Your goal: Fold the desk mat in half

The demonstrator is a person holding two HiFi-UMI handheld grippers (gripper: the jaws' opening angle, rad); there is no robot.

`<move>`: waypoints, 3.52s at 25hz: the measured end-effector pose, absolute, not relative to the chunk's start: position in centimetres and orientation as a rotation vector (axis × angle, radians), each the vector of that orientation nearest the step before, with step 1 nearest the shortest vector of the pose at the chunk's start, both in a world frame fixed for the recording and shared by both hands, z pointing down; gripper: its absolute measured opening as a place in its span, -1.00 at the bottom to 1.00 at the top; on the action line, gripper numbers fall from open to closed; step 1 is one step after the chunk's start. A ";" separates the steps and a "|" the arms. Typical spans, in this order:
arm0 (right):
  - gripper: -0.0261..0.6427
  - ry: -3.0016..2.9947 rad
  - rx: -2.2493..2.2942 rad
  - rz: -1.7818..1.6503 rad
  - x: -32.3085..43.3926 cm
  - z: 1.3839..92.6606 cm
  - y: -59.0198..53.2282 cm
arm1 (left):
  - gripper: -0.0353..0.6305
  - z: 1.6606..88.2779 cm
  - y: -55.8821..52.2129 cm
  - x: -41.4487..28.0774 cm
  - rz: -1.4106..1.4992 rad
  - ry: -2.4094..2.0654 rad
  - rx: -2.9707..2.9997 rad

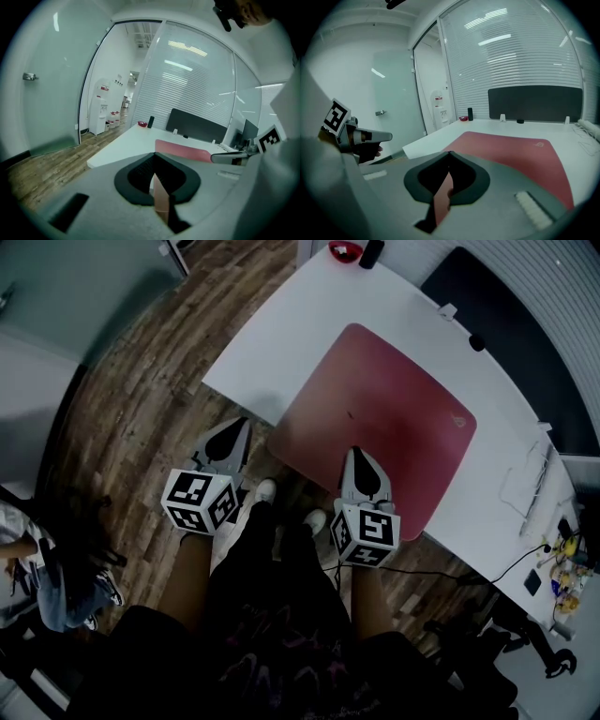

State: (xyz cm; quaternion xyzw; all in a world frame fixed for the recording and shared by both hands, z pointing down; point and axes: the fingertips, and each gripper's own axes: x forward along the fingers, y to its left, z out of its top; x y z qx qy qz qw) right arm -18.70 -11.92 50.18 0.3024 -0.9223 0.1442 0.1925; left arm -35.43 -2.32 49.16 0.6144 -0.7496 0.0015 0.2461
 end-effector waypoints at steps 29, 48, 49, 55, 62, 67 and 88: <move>-0.90 -2.402 0.913 0.479 -15.8 58.1 -13.5 | -0.05 64.1 -5.2 -31.1 0.085 -1.546 1.582; -0.90 -2.413 0.986 0.466 -15.4 56.9 -14.0 | -0.83 62.9 -4.4 -30.8 0.158 -1.446 1.663; -0.90 -2.414 0.998 0.469 -15.0 56.7 -14.2 | -0.84 62.5 -4.5 -30.4 0.165 -1.441 1.674; -0.90 -2.424 1.065 0.485 -13.0 55.1 -14.3 | -0.84 59.6 -4.5 -29.2 0.200 -1.429 1.740; -0.90 -2.456 1.145 0.489 -10.0 53.3 -14.8 | -0.84 56.7 -5.6 -26.2 0.223 -1.414 1.823; -0.90 -2.460 1.222 0.512 -6.8 52.4 -15.2 | -0.84 54.6 -7.5 -22.5 0.255 -1.372 1.915; -0.90 -2.210 1.713 0.635 15.8 52.9 -15.0 | -0.84 53.9 -14.6 -0.9 0.503 -0.985 2.192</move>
